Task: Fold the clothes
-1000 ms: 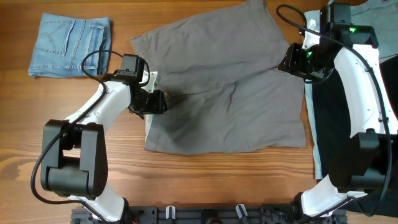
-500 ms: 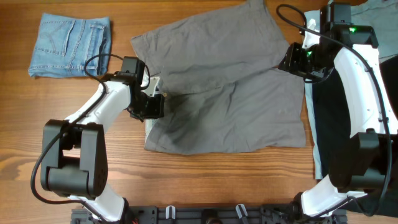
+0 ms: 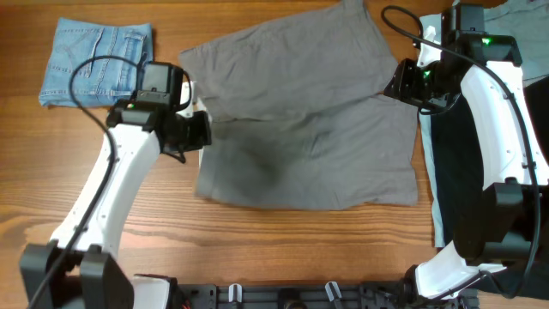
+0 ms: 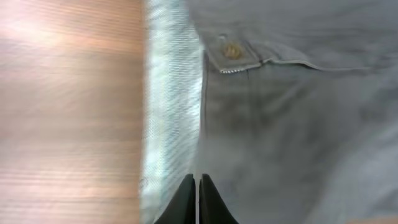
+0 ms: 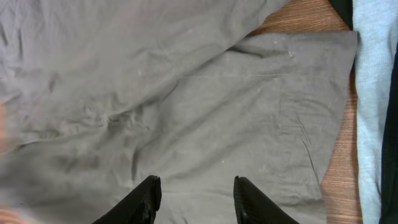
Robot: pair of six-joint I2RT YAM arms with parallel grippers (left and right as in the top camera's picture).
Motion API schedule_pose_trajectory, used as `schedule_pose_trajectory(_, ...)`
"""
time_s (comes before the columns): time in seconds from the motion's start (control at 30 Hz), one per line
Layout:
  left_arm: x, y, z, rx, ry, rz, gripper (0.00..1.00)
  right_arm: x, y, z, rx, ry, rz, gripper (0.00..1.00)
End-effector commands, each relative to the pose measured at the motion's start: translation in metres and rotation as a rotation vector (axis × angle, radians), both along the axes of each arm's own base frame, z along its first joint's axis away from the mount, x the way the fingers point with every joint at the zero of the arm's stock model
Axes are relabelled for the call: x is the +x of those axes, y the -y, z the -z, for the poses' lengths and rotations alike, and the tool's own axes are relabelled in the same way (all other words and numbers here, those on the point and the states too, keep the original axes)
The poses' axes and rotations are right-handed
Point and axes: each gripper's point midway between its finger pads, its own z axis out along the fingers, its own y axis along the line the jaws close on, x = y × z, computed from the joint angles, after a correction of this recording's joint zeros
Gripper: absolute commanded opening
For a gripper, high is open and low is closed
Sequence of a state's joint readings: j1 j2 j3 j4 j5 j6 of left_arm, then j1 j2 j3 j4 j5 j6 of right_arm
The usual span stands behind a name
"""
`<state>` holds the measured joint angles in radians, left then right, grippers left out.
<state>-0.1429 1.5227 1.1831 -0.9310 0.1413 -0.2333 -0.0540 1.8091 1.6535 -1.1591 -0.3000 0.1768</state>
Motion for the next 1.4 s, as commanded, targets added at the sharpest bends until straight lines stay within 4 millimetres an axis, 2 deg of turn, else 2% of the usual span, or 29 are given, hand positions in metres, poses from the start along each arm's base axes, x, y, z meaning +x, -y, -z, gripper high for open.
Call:
schedule_pose_trajectory(0.0, -0.008, -0.028, 0.011, 0.127, -0.052, -0.113, 0.04, 0.002, -0.003, -0.002, 0.011, 0.016, -0.017, 0.43)
schedule_pose_trajectory(0.2, -0.025, -0.034, 0.044, 0.163, -0.161, -0.139, 0.04, 0.001, -0.003, -0.001, 0.010, 0.011, -0.018, 0.43)
schedule_pose_trajectory(0.27, -0.020, -0.032, 0.049, 0.155, -0.155, -0.137, 0.13, 0.000, -0.001, -0.001, 0.002, 0.004, -0.015, 0.45)
schedule_pose_trajectory(0.33, -0.004, -0.019, 0.049, 0.099, -0.097, -0.098, 0.22, 0.000, 0.001, 0.000, -0.012, 0.002, -0.011, 0.47)
schedule_pose_trajectory(0.4, 0.017, -0.004, 0.045, 0.048, -0.009, -0.017, 0.38, 0.000, 0.001, 0.000, -0.013, 0.002, -0.010, 0.47)
schedule_pose_trajectory(0.47, 0.036, 0.002, 0.043, 0.037, 0.067, 0.021, 0.47, -0.001, 0.001, 0.000, -0.011, -0.001, -0.005, 0.47)
schedule_pose_trajectory(0.57, 0.059, 0.010, 0.048, 0.012, 0.138, 0.048, 0.54, -0.002, 0.001, 0.001, -0.008, -0.009, 0.008, 0.47)
schedule_pose_trajectory(0.67, 0.064, 0.015, 0.066, -0.012, 0.114, 0.058, 0.49, -0.002, 0.001, 0.001, -0.008, -0.012, 0.007, 0.47)
schedule_pose_trajectory(0.77, 0.060, 0.020, 0.087, -0.035, 0.057, 0.068, 0.39, -0.003, 0.001, 0.001, -0.007, -0.014, 0.010, 0.47)
schedule_pose_trajectory(0.93, 0.051, 0.029, 0.110, -0.082, -0.019, 0.084, 0.32, -0.003, 0.001, 0.001, -0.007, -0.014, 0.010, 0.47)
schedule_pose_trajectory(1.07, 0.050, 0.037, 0.115, -0.127, -0.031, 0.097, 0.30, -0.003, 0.001, 0.001, -0.007, -0.015, 0.010, 0.47)
schedule_pose_trajectory(1.17, 0.053, 0.045, 0.111, -0.172, -0.017, 0.111, 0.25, -0.003, 0.001, 0.001, -0.007, -0.015, 0.010, 0.47)
schedule_pose_trajectory(1.23, 0.056, 0.050, 0.109, -0.200, -0.003, 0.121, 0.19, -0.003, 0.001, 0.001, -0.007, -0.014, 0.010, 0.47)
schedule_pose_trajectory(1.33, 0.057, 0.051, 0.108, -0.205, 0.003, 0.123, 0.04, -0.003, 0.001, 0.001, -0.007, -0.015, 0.010, 0.47)
schedule_pose_trajectory(1.37, 0.058, 0.052, 0.107, -0.212, 0.006, 0.125, 0.04, -0.003, 0.001, 0.001, -0.007, -0.015, 0.010, 0.47)
